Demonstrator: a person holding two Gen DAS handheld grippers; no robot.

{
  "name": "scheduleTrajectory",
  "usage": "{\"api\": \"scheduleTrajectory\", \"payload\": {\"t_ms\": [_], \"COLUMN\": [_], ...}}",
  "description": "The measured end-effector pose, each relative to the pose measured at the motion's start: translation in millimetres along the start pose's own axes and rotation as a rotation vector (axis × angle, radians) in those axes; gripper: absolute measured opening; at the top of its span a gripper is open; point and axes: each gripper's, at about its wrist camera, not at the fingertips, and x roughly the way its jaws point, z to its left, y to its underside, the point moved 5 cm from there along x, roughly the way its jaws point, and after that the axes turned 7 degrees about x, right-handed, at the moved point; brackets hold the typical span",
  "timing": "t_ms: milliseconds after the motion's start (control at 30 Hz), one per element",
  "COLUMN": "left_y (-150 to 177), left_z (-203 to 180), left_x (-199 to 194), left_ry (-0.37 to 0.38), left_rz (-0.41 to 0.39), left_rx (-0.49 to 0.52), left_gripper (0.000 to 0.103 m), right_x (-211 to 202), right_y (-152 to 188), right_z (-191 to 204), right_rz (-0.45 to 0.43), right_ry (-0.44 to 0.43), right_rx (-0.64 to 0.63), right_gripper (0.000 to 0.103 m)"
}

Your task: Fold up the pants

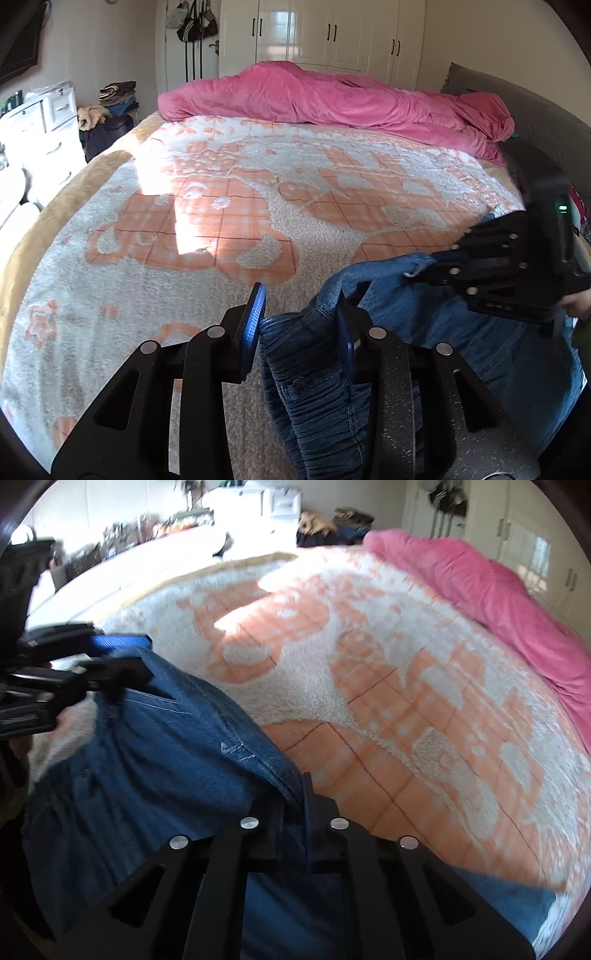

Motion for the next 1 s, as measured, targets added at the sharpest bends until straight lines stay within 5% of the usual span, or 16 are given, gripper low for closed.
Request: {"api": "scheduleTrajectory", "payload": {"t_ms": [300, 567, 767, 1000], "left_y": [-2.4, 7.3, 42.1, 86.4], "left_z": [-12.4, -33.5, -45.7, -46.3], "left_x": [-28.0, -70.2, -105.3, -114.3], "left_ry": [0.025, 0.056, 0.084, 0.115], "left_rz": [-0.069, -0.152, -0.18, -0.074], "left_rx": [0.018, 0.048, 0.025, -0.014], "left_gripper": [0.028, 0.029, 0.03, 0.032], "right_x": [-81.5, -128.8, -149.4, -142.0], "right_y": [17.4, 53.3, 90.0, 130.4], "right_z": [19.0, 44.9, 80.8, 123.3], "right_rz": [-0.187, -0.266, -0.265, -0.194], "right_ry": [-0.026, -0.043, -0.074, -0.102], "right_rx": [0.12, 0.189, 0.194, 0.165], "right_gripper": [0.006, 0.006, 0.006, 0.007]}}
